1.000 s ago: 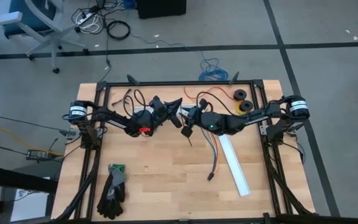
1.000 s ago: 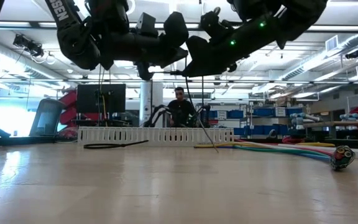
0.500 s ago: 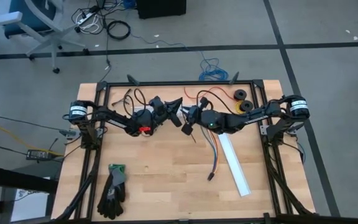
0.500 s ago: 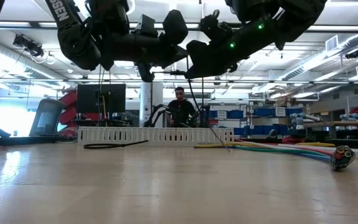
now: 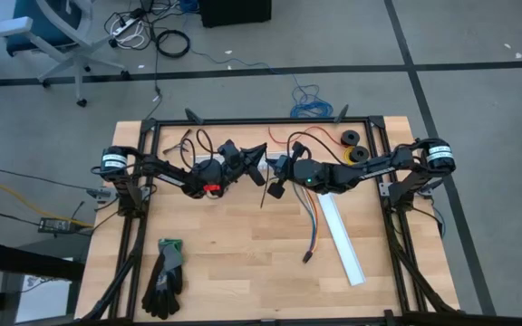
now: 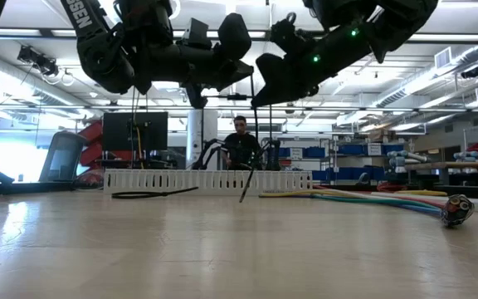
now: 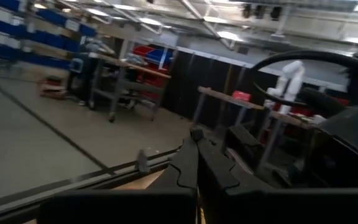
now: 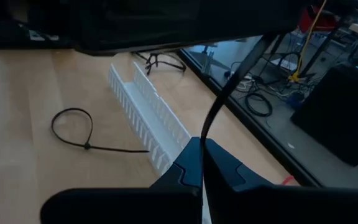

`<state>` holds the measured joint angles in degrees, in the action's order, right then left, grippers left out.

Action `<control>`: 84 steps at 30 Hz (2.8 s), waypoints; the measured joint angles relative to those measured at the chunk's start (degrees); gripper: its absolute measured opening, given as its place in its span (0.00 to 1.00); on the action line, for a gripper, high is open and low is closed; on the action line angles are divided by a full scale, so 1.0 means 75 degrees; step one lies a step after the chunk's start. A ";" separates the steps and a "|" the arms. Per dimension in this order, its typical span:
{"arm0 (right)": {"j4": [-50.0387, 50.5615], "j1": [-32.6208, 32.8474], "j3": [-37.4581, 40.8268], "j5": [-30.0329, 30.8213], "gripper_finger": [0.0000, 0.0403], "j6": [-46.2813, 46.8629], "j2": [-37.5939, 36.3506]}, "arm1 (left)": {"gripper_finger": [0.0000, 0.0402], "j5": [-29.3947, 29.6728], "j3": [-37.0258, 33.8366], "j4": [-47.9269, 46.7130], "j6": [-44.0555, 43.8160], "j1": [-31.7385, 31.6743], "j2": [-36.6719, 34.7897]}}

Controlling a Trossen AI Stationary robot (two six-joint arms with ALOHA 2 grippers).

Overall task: Ziptie cables
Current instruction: Wrap the cable wires with black zip tie

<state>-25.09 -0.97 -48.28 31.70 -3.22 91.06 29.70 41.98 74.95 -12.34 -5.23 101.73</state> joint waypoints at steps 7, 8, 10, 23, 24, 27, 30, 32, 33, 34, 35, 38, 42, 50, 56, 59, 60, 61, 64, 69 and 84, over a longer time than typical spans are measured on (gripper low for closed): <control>0.0169 0.0015 0.0244 0.0004 0.00 0.0150 -0.0461 | 0.16 -0.0988 0.0000 -0.0084 0.0006 0.0001 -0.0006; 0.0260 0.0015 0.0244 0.0006 0.00 0.0191 -0.0489 | 0.19 -0.1027 0.0000 -0.0093 0.0006 0.0000 -0.0006; 0.0427 0.0030 0.0249 0.0006 0.00 0.0228 -0.0533 | 0.25 -0.1033 0.0000 -0.0171 0.0005 0.0000 -0.0006; 0.0564 0.0536 0.0249 0.2235 0.00 -0.0084 -0.0550 | 0.42 -0.0864 0.0000 -0.0789 0.0011 0.0012 -0.0003; 0.0563 0.0550 0.0249 0.2234 0.00 -0.0116 -0.0544 | 0.42 -0.0779 0.0000 -0.0793 0.0012 0.0012 -0.0003; 0.0474 0.0565 0.0251 0.2224 0.00 -0.0111 -0.0544 | 0.41 -0.0622 0.0049 -0.0792 0.0012 0.0012 0.0000; 0.0417 0.0552 0.0250 0.2083 0.00 -0.0120 -0.0544 | 0.40 -0.0621 0.0275 -0.0896 0.0050 0.0017 0.0000; 0.0366 0.0518 0.0252 0.1779 0.00 -0.0122 -0.0544 | 0.40 -0.0632 0.0449 -0.1121 0.0200 0.0032 -0.0001; 0.0380 0.0492 0.0251 0.1634 0.00 -0.0107 -0.0543 | 0.39 -0.0669 0.0519 -0.1213 0.0249 0.0050 0.0000; 0.0429 0.0469 0.0249 0.1529 0.00 -0.0069 -0.0541 | 0.39 -0.0708 0.0573 -0.1278 0.0310 0.0052 -0.0001; 0.0461 0.0463 0.0252 0.1513 0.00 -0.0063 -0.0541 | 0.39 -0.0705 0.0602 -0.1310 0.0346 0.0058 0.0000; 0.0462 0.0458 0.0250 0.1551 0.00 -0.0064 -0.0538 | 0.39 -0.0700 0.0618 -0.1364 0.0361 0.0061 0.0000; 0.0469 0.0458 0.0252 0.1550 0.00 -0.0061 -0.0538 | 0.39 -0.0652 0.0618 -0.1349 0.0412 0.0061 -0.0003; 0.0581 0.0479 0.0250 0.1451 0.00 -0.0055 -0.0535 | 0.32 -0.0042 0.0618 -0.1357 0.0473 0.0061 0.0000; 0.0581 0.0481 0.0251 0.1422 0.00 -0.0050 -0.0535 | 0.09 -0.0024 0.0618 -0.1360 0.0621 0.0064 0.0000; 0.0585 0.0481 0.0251 0.1415 0.00 -0.0036 -0.0532 | 0.02 -0.0024 0.0618 -0.1360 0.0781 0.0064 0.0000; 0.0592 0.0481 0.0252 0.1413 0.00 -0.0005 -0.0532 | 0.02 -0.0022 0.0618 -0.1363 0.0799 0.0064 0.0000; 0.0614 0.0481 0.0252 0.1411 0.00 0.0024 -0.0532 | 0.02 -0.0021 0.0618 -0.1363 0.0814 0.0064 -0.0001; 0.0689 0.0481 0.0252 0.1408 0.00 0.0037 -0.0532 | 0.01 -0.0069 0.0618 -0.1410 0.0826 0.0064 0.0000; 0.0841 0.0491 0.0251 0.1343 0.00 0.0049 -0.0530 | 0.01 -0.0296 0.0618 -0.1482 0.1008 0.0064 0.0000; 0.1234 0.1020 0.0250 0.1408 0.10 -0.0204 -0.0628 | 0.00 -0.2319 0.0618 -0.2650 -0.1667 -0.0712 0.0000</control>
<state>-15.84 6.68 -46.41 42.26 -4.75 86.35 12.31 46.61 55.08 -24.84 -10.58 101.73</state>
